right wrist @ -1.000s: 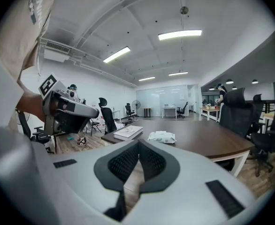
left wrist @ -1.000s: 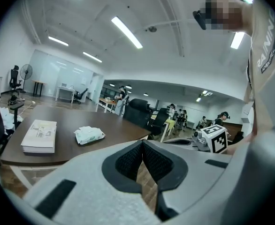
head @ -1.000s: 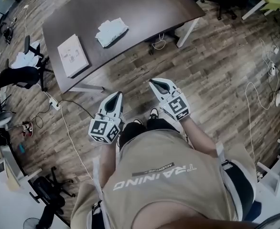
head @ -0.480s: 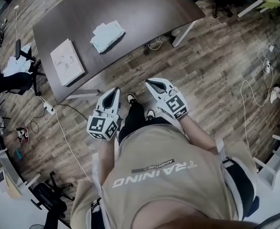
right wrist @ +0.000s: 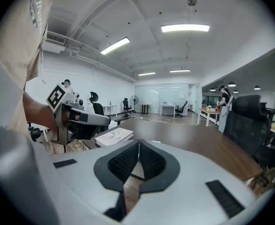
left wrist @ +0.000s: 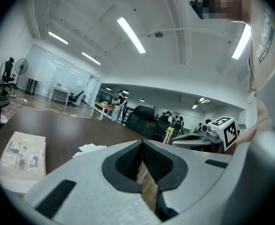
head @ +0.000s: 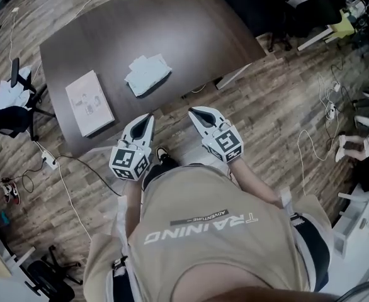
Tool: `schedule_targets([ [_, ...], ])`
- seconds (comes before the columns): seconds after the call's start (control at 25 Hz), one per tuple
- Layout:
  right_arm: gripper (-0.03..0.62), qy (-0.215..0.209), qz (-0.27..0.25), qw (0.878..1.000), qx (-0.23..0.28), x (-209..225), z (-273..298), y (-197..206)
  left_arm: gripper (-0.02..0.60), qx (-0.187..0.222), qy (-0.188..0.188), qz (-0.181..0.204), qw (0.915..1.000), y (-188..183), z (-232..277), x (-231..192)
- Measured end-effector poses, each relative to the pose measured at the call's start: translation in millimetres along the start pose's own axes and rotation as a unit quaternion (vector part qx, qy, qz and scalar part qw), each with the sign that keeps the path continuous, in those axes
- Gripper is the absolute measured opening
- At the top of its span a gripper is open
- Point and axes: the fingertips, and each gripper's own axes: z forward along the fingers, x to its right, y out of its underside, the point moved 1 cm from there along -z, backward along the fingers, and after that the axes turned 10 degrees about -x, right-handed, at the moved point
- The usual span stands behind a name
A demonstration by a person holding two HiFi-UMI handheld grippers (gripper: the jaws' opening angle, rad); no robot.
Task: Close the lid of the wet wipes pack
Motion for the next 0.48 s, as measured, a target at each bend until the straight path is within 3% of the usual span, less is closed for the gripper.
schedule_targets([
  [0.48,0.014,-0.003,-0.015,0.999,-0.029,9,80,-33,0.005,-0.004,0.011,-0.008,0.9999,-16,22,-84],
])
